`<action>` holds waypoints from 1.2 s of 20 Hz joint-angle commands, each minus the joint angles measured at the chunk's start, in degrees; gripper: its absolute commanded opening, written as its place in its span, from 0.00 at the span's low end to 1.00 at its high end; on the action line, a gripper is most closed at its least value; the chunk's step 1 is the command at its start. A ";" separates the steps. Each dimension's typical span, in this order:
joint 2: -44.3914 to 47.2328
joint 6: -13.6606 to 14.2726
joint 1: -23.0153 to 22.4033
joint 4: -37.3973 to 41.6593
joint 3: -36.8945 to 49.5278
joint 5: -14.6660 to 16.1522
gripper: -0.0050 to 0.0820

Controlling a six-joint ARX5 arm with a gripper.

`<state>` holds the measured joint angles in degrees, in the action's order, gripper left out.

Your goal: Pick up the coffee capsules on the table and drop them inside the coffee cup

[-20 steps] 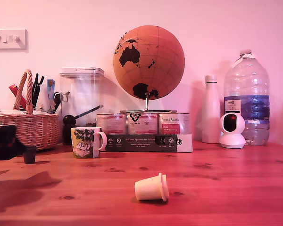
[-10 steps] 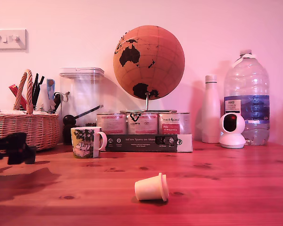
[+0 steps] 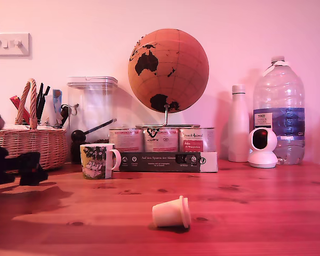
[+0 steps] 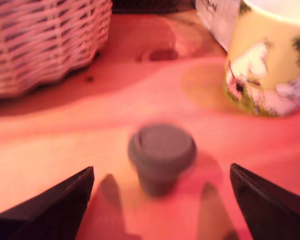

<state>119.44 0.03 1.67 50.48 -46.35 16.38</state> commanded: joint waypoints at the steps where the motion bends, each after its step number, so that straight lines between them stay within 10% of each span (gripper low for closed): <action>1: 2.25 0.46 0.37 -1.22 -1.55 0.37 0.96; 4: 4.57 0.42 0.48 -3.78 -4.31 1.73 0.90; 8: 5.29 0.48 0.48 -5.18 -5.11 2.86 0.35; 10: 5.29 0.50 0.48 -5.09 -5.11 2.86 0.23; 24: -0.39 0.48 -0.46 -5.09 0.50 7.39 0.10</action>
<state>120.07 0.45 1.50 45.50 -47.64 23.55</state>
